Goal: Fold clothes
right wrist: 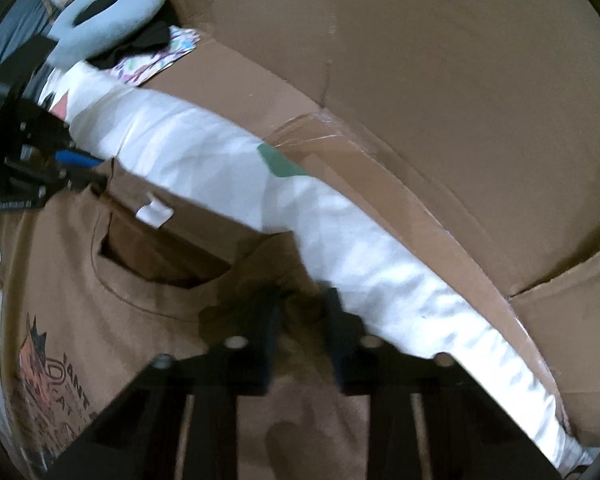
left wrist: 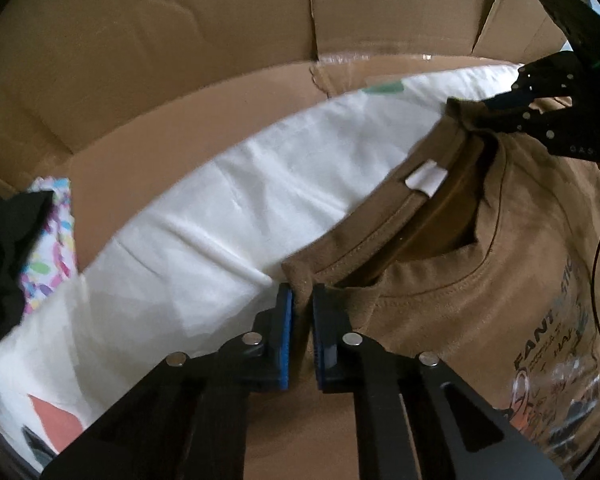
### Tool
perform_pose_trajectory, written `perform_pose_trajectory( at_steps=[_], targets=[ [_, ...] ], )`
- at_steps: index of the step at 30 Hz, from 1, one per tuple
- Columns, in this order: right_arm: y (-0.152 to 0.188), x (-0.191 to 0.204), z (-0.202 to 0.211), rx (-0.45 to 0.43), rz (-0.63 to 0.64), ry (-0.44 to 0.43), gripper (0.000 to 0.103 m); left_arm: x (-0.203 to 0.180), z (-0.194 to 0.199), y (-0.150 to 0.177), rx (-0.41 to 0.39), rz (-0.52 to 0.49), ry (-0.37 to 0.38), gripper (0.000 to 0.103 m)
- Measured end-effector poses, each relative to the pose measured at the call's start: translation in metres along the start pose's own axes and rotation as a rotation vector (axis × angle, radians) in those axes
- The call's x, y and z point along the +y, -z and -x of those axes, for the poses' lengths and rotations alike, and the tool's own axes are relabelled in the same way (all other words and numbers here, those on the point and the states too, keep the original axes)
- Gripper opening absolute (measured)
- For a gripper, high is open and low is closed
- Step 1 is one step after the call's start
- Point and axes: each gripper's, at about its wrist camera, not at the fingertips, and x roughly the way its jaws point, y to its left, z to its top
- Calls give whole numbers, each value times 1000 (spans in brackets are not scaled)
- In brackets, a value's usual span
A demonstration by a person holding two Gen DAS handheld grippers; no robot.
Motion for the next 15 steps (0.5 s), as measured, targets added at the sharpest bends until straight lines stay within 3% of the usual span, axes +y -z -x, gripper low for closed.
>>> perform_pose_trajectory(
  at_steps=[5,15],
  targets=[
    [-2,3,4,-14,29,7,11,20,20,-10,-84,72,-10,8],
    [-10,-1,-1,-19,4,90,10,24,-2,-28,-69,82,-41,8]
  ],
)
